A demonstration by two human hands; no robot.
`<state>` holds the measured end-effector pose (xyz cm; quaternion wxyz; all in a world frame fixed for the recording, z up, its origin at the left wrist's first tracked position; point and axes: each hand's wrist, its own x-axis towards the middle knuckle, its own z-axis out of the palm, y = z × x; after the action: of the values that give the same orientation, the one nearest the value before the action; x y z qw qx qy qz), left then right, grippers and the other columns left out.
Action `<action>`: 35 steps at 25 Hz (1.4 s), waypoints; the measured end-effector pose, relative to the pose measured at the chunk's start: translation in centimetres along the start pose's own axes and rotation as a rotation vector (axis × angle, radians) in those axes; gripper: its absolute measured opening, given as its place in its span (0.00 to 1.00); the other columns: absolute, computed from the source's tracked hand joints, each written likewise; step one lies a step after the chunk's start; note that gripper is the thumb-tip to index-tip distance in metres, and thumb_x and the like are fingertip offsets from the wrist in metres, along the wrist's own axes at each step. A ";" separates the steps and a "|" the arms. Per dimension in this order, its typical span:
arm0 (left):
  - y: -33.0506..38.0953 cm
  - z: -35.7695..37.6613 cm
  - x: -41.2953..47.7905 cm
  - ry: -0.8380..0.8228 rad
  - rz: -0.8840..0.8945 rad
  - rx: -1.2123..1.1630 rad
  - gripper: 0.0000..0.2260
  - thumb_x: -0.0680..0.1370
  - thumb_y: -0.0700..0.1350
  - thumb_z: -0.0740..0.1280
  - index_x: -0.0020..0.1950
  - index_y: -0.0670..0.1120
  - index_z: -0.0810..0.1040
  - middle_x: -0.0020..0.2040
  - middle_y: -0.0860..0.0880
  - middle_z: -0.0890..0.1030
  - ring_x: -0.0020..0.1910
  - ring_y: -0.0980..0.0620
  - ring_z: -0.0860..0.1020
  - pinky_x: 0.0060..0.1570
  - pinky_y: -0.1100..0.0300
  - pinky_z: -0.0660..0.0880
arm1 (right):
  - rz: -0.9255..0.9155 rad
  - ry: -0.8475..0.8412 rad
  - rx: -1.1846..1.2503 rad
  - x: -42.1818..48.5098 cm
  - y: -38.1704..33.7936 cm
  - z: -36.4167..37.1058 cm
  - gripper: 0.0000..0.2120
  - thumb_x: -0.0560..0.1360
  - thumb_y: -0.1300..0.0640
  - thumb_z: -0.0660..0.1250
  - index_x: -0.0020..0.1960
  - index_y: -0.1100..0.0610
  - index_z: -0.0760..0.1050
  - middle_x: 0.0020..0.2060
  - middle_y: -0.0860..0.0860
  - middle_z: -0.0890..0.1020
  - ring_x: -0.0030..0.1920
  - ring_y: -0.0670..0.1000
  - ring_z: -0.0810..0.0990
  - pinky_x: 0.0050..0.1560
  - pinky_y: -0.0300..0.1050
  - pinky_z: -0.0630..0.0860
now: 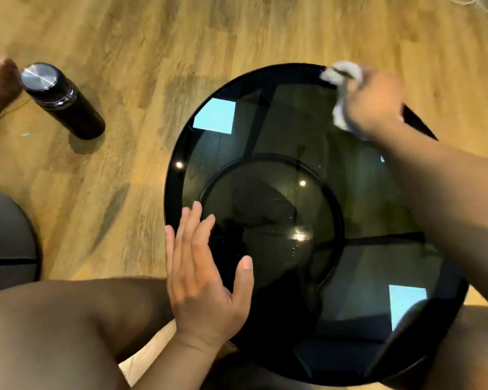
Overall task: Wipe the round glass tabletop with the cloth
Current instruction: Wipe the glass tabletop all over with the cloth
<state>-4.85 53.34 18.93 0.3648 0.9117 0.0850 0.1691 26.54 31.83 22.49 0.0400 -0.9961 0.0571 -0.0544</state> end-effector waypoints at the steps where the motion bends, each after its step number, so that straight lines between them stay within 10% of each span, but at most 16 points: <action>1: -0.1 0.0 0.1 -0.009 -0.003 0.004 0.26 0.77 0.52 0.61 0.69 0.36 0.69 0.75 0.38 0.68 0.78 0.42 0.62 0.78 0.46 0.49 | -0.092 -0.011 0.010 -0.8 -4.1 0.6 0.18 0.79 0.49 0.55 0.61 0.54 0.76 0.54 0.61 0.82 0.55 0.63 0.79 0.50 0.52 0.73; 8: 0.0 -0.2 0.2 -0.024 -0.023 -0.013 0.27 0.79 0.52 0.56 0.73 0.37 0.65 0.78 0.40 0.63 0.79 0.43 0.58 0.79 0.47 0.49 | -0.693 -0.230 0.387 -18.2 -11.2 -0.4 0.13 0.76 0.44 0.62 0.58 0.46 0.78 0.43 0.50 0.80 0.45 0.53 0.80 0.41 0.47 0.72; 14: 0.2 -0.1 0.0 -0.006 -0.035 -0.004 0.25 0.79 0.52 0.55 0.72 0.38 0.66 0.77 0.38 0.65 0.78 0.41 0.59 0.78 0.45 0.50 | -0.596 -0.179 0.185 -25.7 7.8 -3.5 0.17 0.75 0.49 0.64 0.62 0.49 0.77 0.55 0.56 0.80 0.55 0.59 0.80 0.52 0.50 0.77; 19: 0.3 0.1 0.1 0.013 -0.065 0.045 0.25 0.80 0.54 0.55 0.73 0.42 0.66 0.77 0.40 0.65 0.79 0.42 0.59 0.79 0.45 0.48 | 0.203 -0.128 0.006 -25.0 15.8 -5.6 0.15 0.77 0.50 0.56 0.62 0.49 0.71 0.52 0.60 0.78 0.51 0.64 0.78 0.47 0.51 0.71; 26: -0.2 -0.1 0.0 0.004 -0.090 -0.009 0.27 0.79 0.57 0.54 0.74 0.43 0.65 0.77 0.40 0.64 0.79 0.44 0.58 0.79 0.47 0.48 | -0.338 -0.212 0.195 -38.8 -4.7 -4.1 0.16 0.76 0.46 0.60 0.62 0.50 0.73 0.50 0.54 0.78 0.45 0.56 0.79 0.40 0.48 0.74; 30: -0.1 -0.4 0.3 -0.072 -0.075 0.000 0.29 0.79 0.60 0.52 0.76 0.46 0.63 0.79 0.43 0.61 0.80 0.46 0.53 0.79 0.44 0.47 | -0.605 -0.354 0.197 -37.2 0.3 -5.6 0.18 0.78 0.47 0.61 0.67 0.47 0.73 0.58 0.52 0.77 0.55 0.56 0.77 0.53 0.53 0.74; 35: -1.0 -0.4 1.1 -0.122 0.005 0.164 0.29 0.80 0.61 0.50 0.77 0.49 0.59 0.81 0.45 0.56 0.81 0.47 0.48 0.78 0.45 0.42 | -0.020 -0.237 0.017 -31.6 15.5 -6.7 0.13 0.79 0.46 0.58 0.62 0.45 0.71 0.51 0.52 0.75 0.48 0.57 0.79 0.43 0.48 0.73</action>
<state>-4.03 54.68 18.78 0.2931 0.9473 0.0738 0.1065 -7.13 19.70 24.48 0.0541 -0.9957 0.0417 0.0630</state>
